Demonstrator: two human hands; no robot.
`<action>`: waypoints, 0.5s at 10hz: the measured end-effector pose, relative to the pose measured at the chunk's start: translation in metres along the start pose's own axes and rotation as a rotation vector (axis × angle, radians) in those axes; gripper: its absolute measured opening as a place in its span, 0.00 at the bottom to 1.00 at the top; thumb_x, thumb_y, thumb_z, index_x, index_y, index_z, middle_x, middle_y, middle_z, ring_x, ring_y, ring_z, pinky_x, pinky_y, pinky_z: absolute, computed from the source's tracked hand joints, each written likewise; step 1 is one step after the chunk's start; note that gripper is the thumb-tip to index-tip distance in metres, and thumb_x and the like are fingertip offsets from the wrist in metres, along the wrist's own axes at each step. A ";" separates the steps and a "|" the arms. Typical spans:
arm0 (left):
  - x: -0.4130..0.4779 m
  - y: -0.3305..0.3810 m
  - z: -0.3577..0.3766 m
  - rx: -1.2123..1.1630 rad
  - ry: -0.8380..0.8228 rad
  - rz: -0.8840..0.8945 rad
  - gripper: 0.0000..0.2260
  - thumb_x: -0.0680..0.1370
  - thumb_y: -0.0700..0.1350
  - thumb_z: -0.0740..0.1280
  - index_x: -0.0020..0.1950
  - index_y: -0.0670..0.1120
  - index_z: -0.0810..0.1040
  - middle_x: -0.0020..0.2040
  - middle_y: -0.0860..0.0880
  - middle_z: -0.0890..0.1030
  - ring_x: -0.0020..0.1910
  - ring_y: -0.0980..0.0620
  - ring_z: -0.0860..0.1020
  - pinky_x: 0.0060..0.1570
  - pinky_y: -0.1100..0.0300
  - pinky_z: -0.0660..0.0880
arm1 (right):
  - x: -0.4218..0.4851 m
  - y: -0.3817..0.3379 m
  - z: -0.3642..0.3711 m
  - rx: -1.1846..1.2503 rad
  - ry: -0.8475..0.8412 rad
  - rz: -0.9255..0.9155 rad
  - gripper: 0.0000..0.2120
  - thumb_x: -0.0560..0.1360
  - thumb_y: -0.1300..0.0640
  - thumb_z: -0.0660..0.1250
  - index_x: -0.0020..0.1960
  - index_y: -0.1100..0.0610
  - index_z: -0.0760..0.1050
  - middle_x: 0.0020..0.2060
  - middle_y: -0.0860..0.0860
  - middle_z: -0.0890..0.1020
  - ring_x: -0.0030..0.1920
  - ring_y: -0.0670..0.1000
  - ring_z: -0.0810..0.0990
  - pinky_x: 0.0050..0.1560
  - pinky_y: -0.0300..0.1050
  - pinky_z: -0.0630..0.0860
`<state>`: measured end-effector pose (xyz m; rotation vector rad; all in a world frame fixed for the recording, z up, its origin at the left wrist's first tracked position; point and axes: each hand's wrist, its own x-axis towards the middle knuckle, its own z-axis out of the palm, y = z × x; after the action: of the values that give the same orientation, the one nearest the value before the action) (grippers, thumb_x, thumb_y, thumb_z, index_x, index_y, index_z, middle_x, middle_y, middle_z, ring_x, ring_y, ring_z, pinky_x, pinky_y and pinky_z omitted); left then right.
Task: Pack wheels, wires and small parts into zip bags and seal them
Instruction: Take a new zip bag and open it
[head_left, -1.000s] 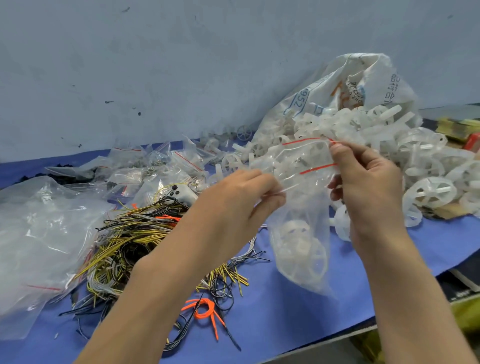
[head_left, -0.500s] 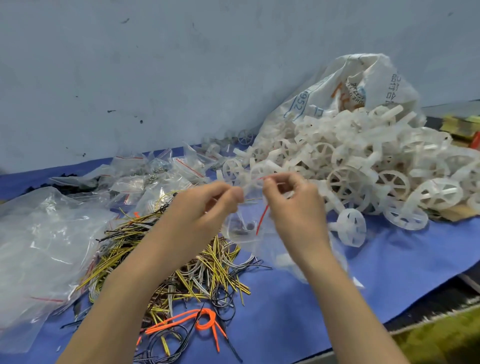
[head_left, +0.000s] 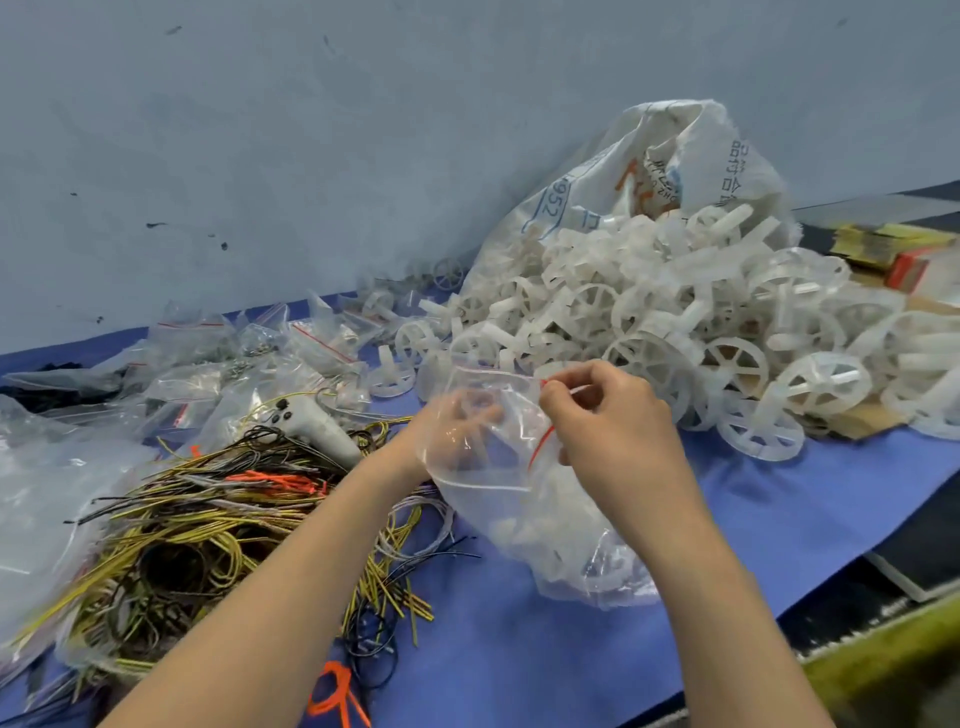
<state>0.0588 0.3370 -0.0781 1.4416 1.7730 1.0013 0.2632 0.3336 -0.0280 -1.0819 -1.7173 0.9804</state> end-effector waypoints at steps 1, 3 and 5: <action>0.034 -0.012 0.010 0.215 0.089 0.242 0.17 0.83 0.42 0.61 0.71 0.42 0.72 0.60 0.42 0.77 0.67 0.45 0.75 0.68 0.52 0.71 | 0.007 0.008 -0.013 0.023 0.015 0.038 0.06 0.75 0.49 0.67 0.40 0.46 0.78 0.32 0.41 0.81 0.36 0.48 0.82 0.41 0.49 0.78; 0.052 0.032 0.053 0.176 0.057 0.299 0.12 0.82 0.39 0.60 0.48 0.48 0.83 0.52 0.47 0.81 0.48 0.57 0.78 0.58 0.60 0.76 | 0.011 0.016 -0.029 0.065 0.043 0.063 0.06 0.76 0.51 0.67 0.39 0.46 0.78 0.31 0.40 0.82 0.34 0.50 0.82 0.44 0.57 0.82; 0.009 0.055 0.045 0.430 0.256 0.267 0.09 0.77 0.37 0.67 0.56 0.41 0.79 0.55 0.38 0.80 0.56 0.39 0.78 0.57 0.50 0.72 | 0.007 0.016 -0.032 0.093 0.057 0.041 0.04 0.76 0.51 0.67 0.42 0.48 0.78 0.30 0.41 0.82 0.27 0.45 0.79 0.40 0.55 0.80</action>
<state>0.1219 0.3595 -0.0537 1.9262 2.1140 1.0135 0.2953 0.3506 -0.0302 -1.0786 -1.5933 1.0350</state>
